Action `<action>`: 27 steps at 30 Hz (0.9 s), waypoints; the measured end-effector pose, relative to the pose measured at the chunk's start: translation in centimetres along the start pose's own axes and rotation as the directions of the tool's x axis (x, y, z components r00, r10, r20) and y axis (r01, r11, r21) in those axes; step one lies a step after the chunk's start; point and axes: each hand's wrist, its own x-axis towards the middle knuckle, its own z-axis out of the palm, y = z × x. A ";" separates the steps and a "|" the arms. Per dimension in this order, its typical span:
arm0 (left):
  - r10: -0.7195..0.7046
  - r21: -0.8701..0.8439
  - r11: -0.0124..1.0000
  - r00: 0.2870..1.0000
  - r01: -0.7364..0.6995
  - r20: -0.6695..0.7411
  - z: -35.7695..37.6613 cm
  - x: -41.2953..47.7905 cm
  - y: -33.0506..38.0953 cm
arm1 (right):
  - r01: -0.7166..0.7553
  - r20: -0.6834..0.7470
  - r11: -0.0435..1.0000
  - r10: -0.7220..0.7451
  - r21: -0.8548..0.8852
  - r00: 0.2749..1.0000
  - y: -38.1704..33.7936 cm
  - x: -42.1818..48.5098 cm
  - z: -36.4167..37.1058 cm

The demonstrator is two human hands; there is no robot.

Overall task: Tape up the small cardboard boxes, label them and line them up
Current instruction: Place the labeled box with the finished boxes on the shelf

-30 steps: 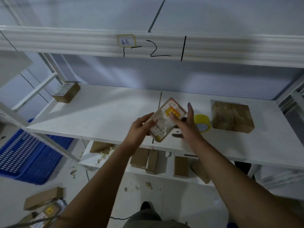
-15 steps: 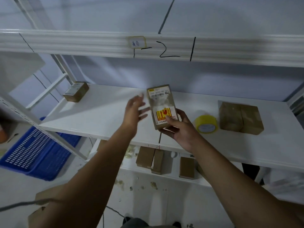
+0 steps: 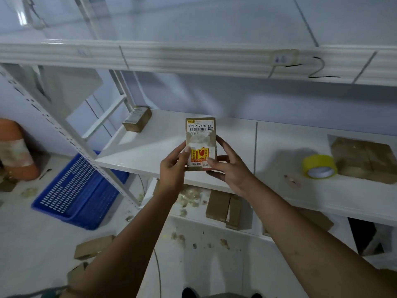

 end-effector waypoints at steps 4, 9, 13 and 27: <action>-0.015 0.007 1.000 1.000 0.015 -0.017 -4.4 1.5 -0.2 | 0.006 -0.009 1.000 -0.006 0.002 1.000 1.1 1.7 4.2; -0.055 -0.014 0.998 0.998 0.054 -0.040 -7.8 3.1 -0.7 | -0.014 -0.022 1.000 0.014 -0.006 1.000 2.0 3.4 7.7; -0.103 -0.043 0.994 0.992 0.100 -0.072 -9.3 4.7 -1.0 | -0.035 -0.026 0.998 0.034 -0.044 0.999 2.6 5.4 9.0; -0.250 0.132 0.961 0.968 0.243 0.032 -11.4 11.7 -1.7 | -0.105 -0.017 0.989 0.104 -0.107 0.994 2.0 15.7 10.2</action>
